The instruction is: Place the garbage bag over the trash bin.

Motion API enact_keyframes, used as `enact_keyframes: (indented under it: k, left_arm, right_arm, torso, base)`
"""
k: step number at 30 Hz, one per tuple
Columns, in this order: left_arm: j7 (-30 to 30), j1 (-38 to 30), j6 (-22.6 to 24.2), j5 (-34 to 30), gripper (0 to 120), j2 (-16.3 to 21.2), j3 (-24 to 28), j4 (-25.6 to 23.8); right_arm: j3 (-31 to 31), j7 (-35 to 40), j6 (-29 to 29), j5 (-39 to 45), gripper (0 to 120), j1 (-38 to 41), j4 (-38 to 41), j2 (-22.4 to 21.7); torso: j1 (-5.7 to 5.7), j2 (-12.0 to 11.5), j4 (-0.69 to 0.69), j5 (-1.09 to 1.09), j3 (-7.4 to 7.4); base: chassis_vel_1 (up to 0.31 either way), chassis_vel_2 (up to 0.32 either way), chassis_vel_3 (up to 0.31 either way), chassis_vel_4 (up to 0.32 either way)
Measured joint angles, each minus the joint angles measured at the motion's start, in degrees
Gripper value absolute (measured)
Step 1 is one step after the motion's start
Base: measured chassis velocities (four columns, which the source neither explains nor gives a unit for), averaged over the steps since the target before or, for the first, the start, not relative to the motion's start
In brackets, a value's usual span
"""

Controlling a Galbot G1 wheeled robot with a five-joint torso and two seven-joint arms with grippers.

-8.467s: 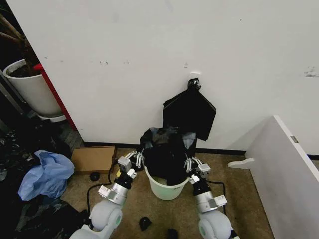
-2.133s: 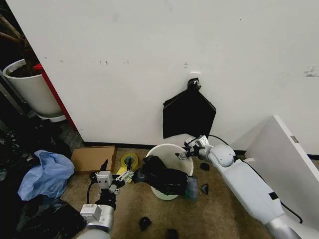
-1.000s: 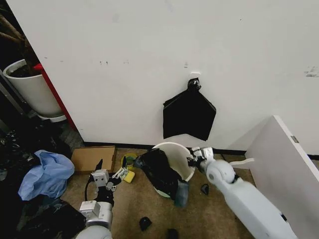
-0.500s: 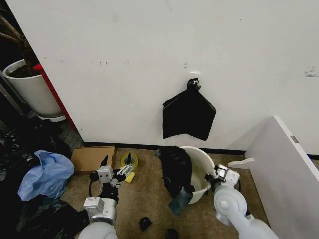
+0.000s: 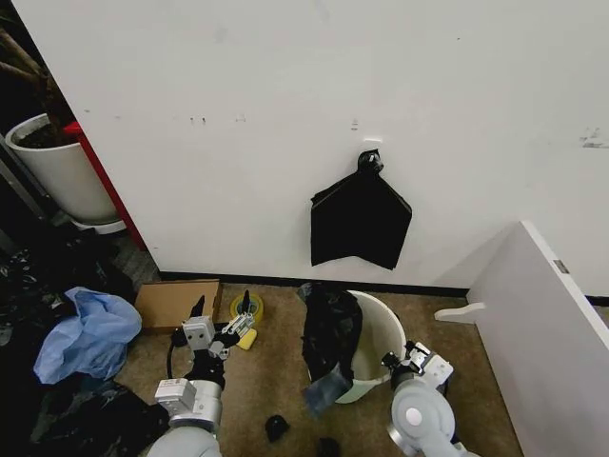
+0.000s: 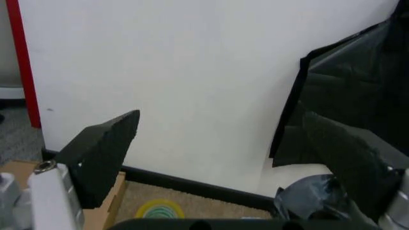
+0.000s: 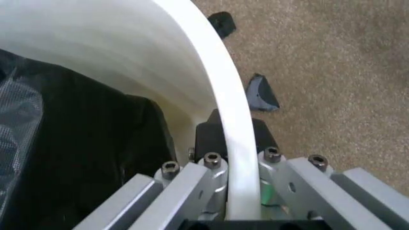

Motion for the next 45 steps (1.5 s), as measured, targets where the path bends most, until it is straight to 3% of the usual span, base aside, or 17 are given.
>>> enact_keyframes:
  k: [2,6,8,11,13,15,16,20,22,24,28,32,38,45]
  left_arm:
    - [0.0,0.1,0.0,0.0,100,0.0,0.0,0.0]
    - [0.0,0.1,-0.1,-0.1,100,0.0,-0.1,0.6]
    - [0.0,0.0,-0.1,-0.1,100,0.0,-0.1,0.9]
    - [-0.1,-0.8,-0.2,-0.5,100,0.1,-0.5,2.6]
    - [-0.1,-1.2,-0.2,-0.6,100,0.2,-0.8,3.7]
    - [-0.3,-2.9,-0.3,-0.8,100,0.1,-2.1,6.4]
    - [-0.3,-2.9,-0.3,-0.8,100,0.1,-2.1,6.4]
    - [-0.5,-5.7,0.5,-3.2,100,0.5,-4.9,10.4]
    - [-0.5,-6.1,1.0,-4.2,100,0.9,-5.7,11.2]
    - [-0.4,-6.1,1.1,-4.3,100,1.0,-5.9,11.3]
    - [-0.4,-5.3,1.1,-4.4,100,0.6,-6.0,11.2]
    - [-0.4,-4.7,1.0,-4.2,100,0.2,-5.6,10.9]
    - [-0.4,-4.2,0.9,-4.0,100,0.1,-5.3,10.7]
    - [-0.4,-4.3,0.8,-3.2,100,-0.3,-4.6,10.8]
  right_arm:
    - [-0.1,0.0,0.4,-0.5,1,-0.2,0.2,0.1]
    - [-0.9,0.7,1.8,-4.1,20,-1.3,1.9,0.3]
    - [-1.1,0.8,2.2,-5.5,22,-1.6,2.4,0.2]
    - [-1.8,-0.3,3.9,-13.7,36,-2.8,4.8,-0.6]
    - [-2.1,-3.0,5.9,-19.2,42,-3.5,5.6,-1.3]
    - [-2.8,-10.5,9.0,-27.6,53,-4.2,6.6,-2.6]
    - [-2.8,-10.5,9.0,-27.6,53,-4.2,6.6,-2.6]
    - [-4.6,-24.8,10.0,-32.6,69,-4.6,8.0,-5.3]
    - [-6.0,-31.4,7.2,-34.6,77,-4.2,8.4,-6.9]
    - [-6.8,-33.5,5.4,-35.5,83,-3.8,8.5,-7.4]
    - [-11.6,-34.9,-4.0,-40.1,96,-1.2,8.8,-8.0]
    - [-15.3,-32.0,-10.8,-42.6,100,0.9,8.4,-7.5]
    - [-18.0,-30.6,-12.1,-44.5,99,3.4,4.3,-5.4]
    - [-16.9,-28.7,-10.5,-47.7,77,5.1,0.2,-3.6]
  torso:
    - [0.0,0.0,0.0,0.01,0.0]
    - [0.01,0.0,0.01,0.02,0.01]
    - [0.01,0.0,0.0,0.02,0.01]
    - [0.01,0.0,0.0,0.02,0.01]
    - [0.01,0.0,0.0,0.01,0.01]
    - [0.01,0.0,-0.01,0.01,0.01]
    - [0.01,0.0,-0.01,0.01,0.01]
    - [0.01,0.0,-0.01,0.02,0.01]
    - [0.01,0.0,-0.01,0.0,0.01]
    - [0.01,0.0,0.0,0.01,0.01]
    - [0.01,0.0,0.01,0.01,0.01]
    - [0.01,0.0,0.0,0.0,0.01]
    - [0.01,0.0,0.0,0.01,0.01]
    - [0.01,0.0,0.0,0.01,0.01]
  base:
    - [0.0,0.0,0.0,0.0]
    - [0.0,0.0,0.0,0.0]
    - [0.0,0.0,0.0,0.0]
    - [0.0,0.0,0.0,0.0]
    - [0.0,0.0,0.0,0.0]
    - [0.0,0.0,0.0,0.0]
    - [0.0,0.0,0.0,0.0]
    - [0.0,0.0,0.0,0.0]
    - [0.0,0.0,0.0,0.0]
    - [0.0,0.0,0.0,0.0]
    - [0.0,0.0,0.0,0.0]
    - [0.0,0.0,0.0,0.0]
    - [0.0,0.0,0.0,0.0]
    - [0.0,0.0,0.0,0.0]
